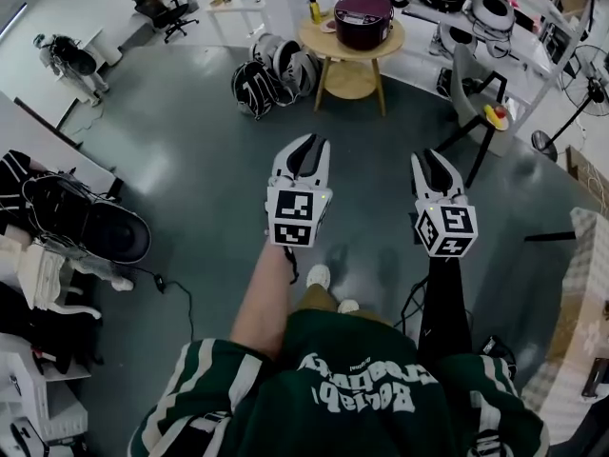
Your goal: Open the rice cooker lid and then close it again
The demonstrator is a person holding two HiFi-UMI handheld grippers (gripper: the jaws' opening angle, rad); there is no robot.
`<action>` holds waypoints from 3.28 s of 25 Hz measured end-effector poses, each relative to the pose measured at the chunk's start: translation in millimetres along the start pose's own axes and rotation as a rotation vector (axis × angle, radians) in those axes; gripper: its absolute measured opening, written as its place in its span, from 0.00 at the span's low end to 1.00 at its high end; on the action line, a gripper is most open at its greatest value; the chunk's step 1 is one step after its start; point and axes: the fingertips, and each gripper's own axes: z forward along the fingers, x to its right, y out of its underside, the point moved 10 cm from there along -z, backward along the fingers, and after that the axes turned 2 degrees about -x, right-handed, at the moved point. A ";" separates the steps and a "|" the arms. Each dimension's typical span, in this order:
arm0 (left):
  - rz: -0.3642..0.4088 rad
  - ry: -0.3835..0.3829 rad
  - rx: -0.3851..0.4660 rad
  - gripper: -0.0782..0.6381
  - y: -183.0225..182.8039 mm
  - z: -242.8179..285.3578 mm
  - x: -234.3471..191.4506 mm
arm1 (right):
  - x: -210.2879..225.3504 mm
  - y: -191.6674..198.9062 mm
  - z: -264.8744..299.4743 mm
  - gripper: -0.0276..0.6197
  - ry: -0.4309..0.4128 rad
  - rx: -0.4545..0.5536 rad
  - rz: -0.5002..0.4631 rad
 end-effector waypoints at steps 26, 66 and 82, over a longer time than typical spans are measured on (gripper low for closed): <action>-0.012 0.140 0.065 0.34 -13.1 246.7 -166.9 | 30.6 -26.1 266.0 0.34 0.075 -0.030 -0.071; -0.062 0.210 -0.008 0.36 8.4 648.6 -246.8 | 231.8 -15.9 640.4 0.31 -0.074 -0.042 0.016; -0.059 0.189 -0.047 0.36 9.8 796.9 -267.4 | 309.7 -13.2 788.6 0.33 -0.233 -0.099 -0.026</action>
